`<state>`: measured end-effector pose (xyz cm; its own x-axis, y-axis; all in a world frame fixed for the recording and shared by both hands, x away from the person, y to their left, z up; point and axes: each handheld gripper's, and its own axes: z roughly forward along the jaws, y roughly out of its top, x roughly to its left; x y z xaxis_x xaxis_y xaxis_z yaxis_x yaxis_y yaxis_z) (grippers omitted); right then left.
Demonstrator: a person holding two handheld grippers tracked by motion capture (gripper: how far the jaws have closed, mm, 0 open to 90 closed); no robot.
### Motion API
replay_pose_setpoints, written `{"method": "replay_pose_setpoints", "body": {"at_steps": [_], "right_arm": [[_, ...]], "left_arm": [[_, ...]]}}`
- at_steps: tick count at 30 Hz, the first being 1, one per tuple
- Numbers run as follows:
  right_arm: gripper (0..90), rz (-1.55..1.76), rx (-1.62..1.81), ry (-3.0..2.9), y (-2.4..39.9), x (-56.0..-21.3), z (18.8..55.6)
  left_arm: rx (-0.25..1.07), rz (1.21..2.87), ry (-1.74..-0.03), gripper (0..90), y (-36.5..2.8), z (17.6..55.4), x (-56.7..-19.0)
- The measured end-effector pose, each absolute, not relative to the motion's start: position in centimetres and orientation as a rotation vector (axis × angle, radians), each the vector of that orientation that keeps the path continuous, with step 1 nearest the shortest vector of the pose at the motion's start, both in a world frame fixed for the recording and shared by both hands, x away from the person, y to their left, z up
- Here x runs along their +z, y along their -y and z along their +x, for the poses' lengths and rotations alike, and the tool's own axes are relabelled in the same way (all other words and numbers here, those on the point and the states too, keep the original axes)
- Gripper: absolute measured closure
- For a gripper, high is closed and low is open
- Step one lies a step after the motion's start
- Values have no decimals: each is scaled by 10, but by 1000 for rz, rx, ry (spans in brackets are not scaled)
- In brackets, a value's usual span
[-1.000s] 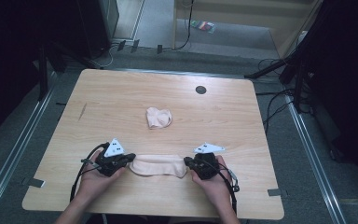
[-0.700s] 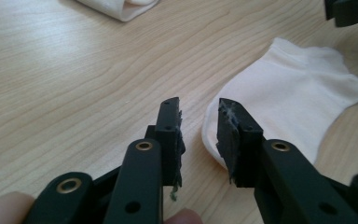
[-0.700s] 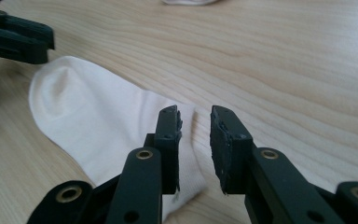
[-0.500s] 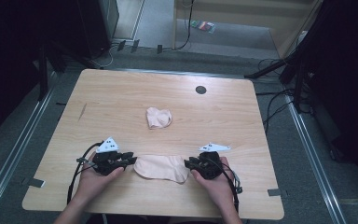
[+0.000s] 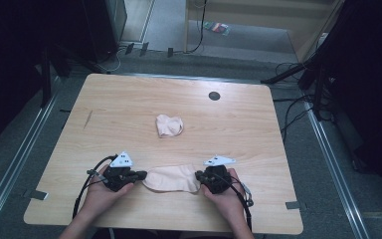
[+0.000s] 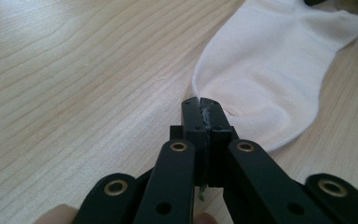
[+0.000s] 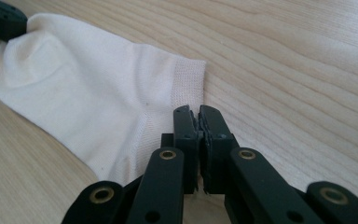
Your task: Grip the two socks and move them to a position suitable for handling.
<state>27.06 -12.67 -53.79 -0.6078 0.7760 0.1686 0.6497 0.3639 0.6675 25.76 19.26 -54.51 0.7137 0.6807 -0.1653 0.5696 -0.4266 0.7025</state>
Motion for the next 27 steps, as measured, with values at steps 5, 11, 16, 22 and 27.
{"method": "replay_pose_setpoints", "body": {"at_steps": [5,11,16,22,27], "right_arm": [[667,1268,1156,-2442,127,-535,270],[582,1248,1259,-2314,123,-522,279],[514,1219,1278,-2222,109,-513,298],[512,1261,1294,-2174,95,-499,336],[505,1290,1263,-2164,82,-496,369]], "left_arm": [[162,2067,-952,682,-198,256,-546],[273,1858,-986,464,-214,262,-544],[351,1737,-1040,373,-226,266,-545],[371,1600,-1141,335,-241,267,-546],[389,1580,-1168,338,-241,268,-549]]}}
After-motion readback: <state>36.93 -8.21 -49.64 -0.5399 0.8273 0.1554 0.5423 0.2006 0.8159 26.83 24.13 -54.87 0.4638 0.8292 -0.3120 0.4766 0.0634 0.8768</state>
